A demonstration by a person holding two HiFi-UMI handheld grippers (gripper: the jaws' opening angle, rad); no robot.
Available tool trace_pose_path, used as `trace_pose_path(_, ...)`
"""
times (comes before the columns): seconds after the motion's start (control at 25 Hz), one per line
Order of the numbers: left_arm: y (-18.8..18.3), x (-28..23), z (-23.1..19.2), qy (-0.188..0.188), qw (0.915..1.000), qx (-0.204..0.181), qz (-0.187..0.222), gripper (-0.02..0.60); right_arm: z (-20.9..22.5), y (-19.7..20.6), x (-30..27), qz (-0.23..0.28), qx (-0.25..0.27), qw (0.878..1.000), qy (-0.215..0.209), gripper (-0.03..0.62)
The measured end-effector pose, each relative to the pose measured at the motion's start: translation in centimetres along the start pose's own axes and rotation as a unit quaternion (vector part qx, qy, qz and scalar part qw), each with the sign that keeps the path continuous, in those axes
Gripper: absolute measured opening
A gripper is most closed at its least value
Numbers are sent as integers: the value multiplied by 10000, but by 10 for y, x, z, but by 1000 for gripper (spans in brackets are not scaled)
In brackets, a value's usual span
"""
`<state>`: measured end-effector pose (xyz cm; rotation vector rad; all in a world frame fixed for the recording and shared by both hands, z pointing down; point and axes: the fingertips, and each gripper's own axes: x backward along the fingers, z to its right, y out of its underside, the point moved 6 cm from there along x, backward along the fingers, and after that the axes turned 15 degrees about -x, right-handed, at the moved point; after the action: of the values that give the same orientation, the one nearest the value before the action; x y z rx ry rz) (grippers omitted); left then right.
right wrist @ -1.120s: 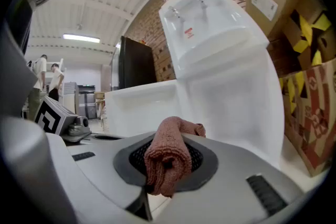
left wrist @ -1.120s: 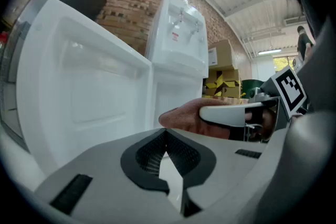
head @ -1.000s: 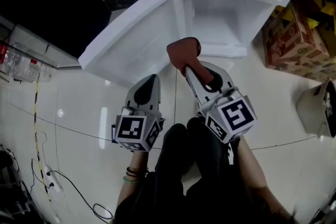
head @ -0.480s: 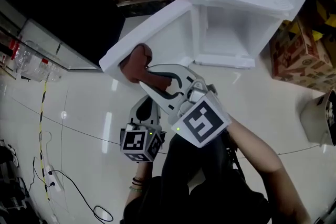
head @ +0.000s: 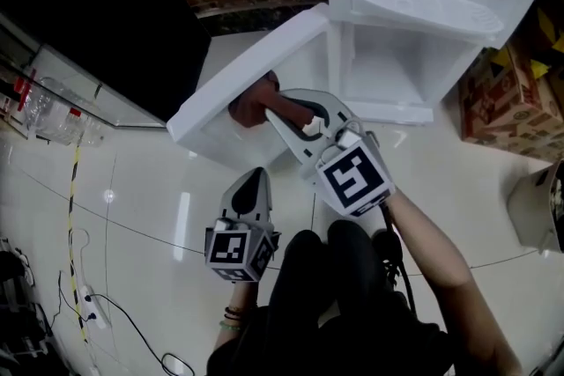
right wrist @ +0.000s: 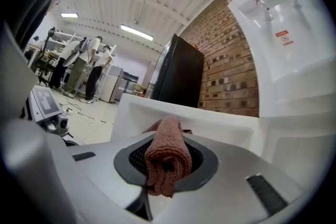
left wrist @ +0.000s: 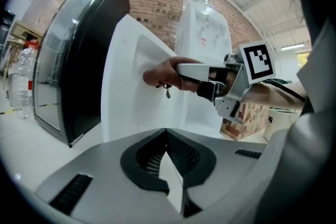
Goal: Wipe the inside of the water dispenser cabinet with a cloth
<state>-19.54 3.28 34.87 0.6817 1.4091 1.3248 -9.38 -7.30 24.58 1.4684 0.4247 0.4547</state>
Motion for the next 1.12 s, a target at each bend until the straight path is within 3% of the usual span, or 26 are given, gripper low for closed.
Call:
trace_pose_path(0.32, 9, -5, 2, 101, 9999, 71, -108, -17, 92, 6, 37, 105, -201, 9911, 1311, 77)
trace_pose_path(0.48, 9, -2, 2, 81, 9999, 58, -124, -17, 109, 11, 51, 100, -286, 9874, 1553, 77)
trace_pose_path(0.6, 10, -2, 0, 12, 9999, 105, -131, -17, 96, 8, 49, 164, -399, 9902, 1331, 77)
trace_pose_path(0.76, 13, -2, 0, 32, 9998, 129, -172, -17, 39, 3, 37, 297, -403, 9977, 451, 77)
trace_pose_path(0.96, 17, -2, 1, 77, 9997, 145, -203, -17, -36, 25, 15, -326, -187, 9976, -585, 78)
trace_pose_path(1.12, 18, 0, 1, 89, 9996, 186, -206, -17, -55, 44, -2, -487, 65, 9958, -777, 78)
